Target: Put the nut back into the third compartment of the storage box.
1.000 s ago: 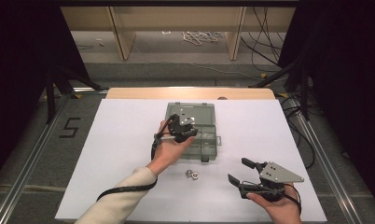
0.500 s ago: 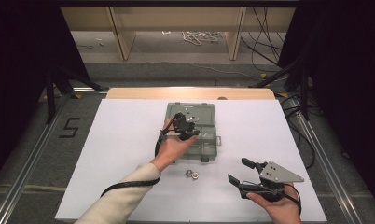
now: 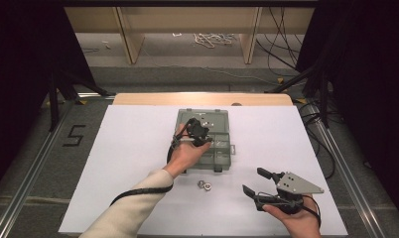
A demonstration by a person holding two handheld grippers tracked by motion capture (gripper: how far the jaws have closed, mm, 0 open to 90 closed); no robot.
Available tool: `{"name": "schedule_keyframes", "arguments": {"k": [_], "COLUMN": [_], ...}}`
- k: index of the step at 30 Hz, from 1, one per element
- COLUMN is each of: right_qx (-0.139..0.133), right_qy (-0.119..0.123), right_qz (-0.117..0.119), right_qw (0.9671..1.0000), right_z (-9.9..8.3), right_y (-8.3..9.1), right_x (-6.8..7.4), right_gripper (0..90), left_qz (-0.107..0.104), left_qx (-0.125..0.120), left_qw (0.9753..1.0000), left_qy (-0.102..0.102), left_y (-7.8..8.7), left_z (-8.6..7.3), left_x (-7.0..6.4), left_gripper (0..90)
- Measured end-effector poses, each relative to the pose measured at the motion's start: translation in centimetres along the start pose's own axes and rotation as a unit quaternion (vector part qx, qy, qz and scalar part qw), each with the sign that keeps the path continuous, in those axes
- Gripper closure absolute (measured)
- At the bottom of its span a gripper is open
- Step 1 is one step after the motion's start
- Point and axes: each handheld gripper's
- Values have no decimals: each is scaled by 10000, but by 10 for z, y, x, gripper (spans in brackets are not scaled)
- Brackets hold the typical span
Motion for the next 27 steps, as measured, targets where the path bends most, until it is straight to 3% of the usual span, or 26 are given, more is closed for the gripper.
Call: {"name": "schedule_keyframes", "arguments": {"k": [19, 27], "right_qx": [-4, -11], "right_qy": [-6, 12], "right_qz": [22, 20], "right_qw": [10000, 10000], "right_z": [0, 0], "right_y": [0, 0], "right_x": [0, 0], "right_gripper": [254, 253], "left_qz": [-35, -138], "left_qx": [159, -26], "left_qw": [9998, 9999], "left_qy": [-98, -92], "left_y": [-8, -3], "left_z": [1, 0], "left_x": [3, 0], "left_gripper": [692, 525]}}
Point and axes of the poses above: each handheld gripper's, and its own axes: y roughly backward along the jaws, z roughly out of its top, x roughly to its left, and after that the axes turned 1 degree about -z, right-handed
